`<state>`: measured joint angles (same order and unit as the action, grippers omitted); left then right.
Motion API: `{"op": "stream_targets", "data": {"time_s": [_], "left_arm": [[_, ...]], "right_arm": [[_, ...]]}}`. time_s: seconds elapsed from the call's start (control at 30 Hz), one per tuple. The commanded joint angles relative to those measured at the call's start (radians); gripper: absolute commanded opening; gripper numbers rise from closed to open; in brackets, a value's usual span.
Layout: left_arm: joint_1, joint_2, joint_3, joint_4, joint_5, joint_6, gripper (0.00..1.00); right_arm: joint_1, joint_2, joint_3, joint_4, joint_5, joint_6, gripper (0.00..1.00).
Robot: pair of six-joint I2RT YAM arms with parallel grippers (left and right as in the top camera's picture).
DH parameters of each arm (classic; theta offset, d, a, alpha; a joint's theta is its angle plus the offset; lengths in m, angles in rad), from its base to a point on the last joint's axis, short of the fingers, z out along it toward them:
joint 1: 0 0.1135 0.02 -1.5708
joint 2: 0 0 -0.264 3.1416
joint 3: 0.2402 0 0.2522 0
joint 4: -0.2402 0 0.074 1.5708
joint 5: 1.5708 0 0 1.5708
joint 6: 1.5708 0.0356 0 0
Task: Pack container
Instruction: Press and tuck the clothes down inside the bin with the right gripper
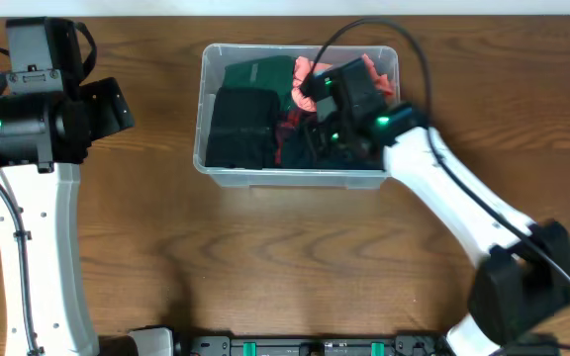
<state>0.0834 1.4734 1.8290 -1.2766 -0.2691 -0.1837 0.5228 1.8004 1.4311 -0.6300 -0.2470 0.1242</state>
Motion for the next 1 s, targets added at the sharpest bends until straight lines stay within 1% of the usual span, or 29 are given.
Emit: {"op": "stream_targets", "data": {"time_s": [0.0,0.1,0.3,0.43,0.5,0.6,0.77,0.97], "left_arm": [[0.003,-0.002,0.006,-0.002,-0.013,-0.002,0.98],[0.003,-0.002,0.006,-0.002,-0.013,-0.002,0.98],[0.003,-0.002,0.006,-0.002,-0.013,-0.002,0.98],[0.003,-0.002,0.006,-0.002,-0.013,-0.002,0.98],[0.003,-0.002,0.006,-0.002,-0.013,-0.002,0.98],[0.003,-0.002,0.006,-0.002,-0.013,-0.002,0.98],[0.003,-0.002,0.006,-0.002,-0.013,-0.002,0.98],[0.003,-0.002,0.006,-0.002,-0.013,-0.002,0.98]], "right_arm": [[0.013,0.089,0.001,0.000,-0.008,0.001,0.19],[0.013,0.137,0.001,-0.014,-0.008,0.001,0.14],[0.013,0.108,0.019,-0.017,-0.016,0.001,0.11],[0.021,0.035,0.061,-0.016,-0.021,0.001,0.15],[0.029,-0.002,0.090,-0.010,-0.021,-0.001,0.21],[0.047,-0.029,0.119,0.019,-0.024,-0.010,0.28],[0.087,-0.013,0.129,0.120,-0.018,-0.022,0.30],[0.106,0.084,0.129,0.221,0.023,-0.022,0.30]]}}
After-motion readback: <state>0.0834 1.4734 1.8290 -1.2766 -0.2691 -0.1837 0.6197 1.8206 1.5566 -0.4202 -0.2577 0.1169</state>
